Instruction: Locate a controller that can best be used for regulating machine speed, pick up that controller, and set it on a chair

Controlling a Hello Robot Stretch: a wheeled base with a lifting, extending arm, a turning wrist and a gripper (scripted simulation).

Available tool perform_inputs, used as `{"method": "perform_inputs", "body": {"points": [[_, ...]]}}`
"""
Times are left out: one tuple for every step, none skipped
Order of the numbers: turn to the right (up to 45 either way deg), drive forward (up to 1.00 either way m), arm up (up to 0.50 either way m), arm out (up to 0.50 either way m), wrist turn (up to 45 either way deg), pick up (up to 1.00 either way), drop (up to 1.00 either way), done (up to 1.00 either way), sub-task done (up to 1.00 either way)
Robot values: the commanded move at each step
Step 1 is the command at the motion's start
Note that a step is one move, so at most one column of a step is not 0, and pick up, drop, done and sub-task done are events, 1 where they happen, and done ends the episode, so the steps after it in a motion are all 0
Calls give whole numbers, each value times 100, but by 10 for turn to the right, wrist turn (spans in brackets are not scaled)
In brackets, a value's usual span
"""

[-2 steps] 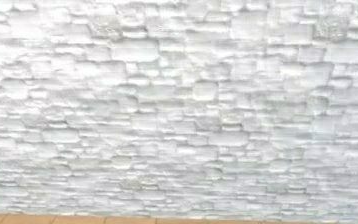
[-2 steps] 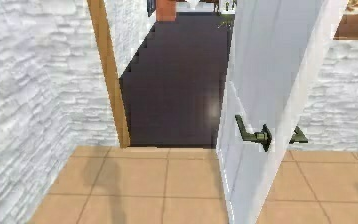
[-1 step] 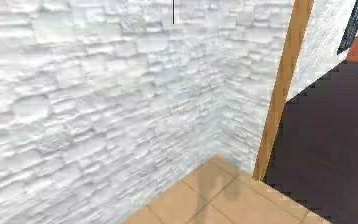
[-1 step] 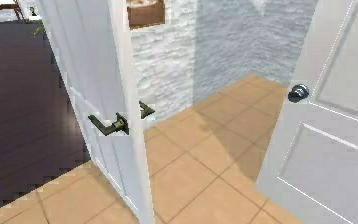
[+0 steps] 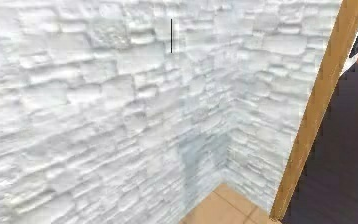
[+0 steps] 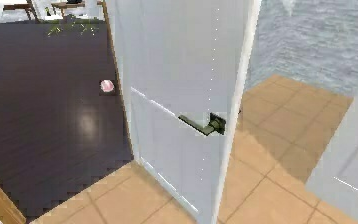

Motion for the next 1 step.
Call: {"method": "perform_inputs", "body": {"points": [[450, 0, 0, 0, 0, 0, 0, 0, 0]]}}
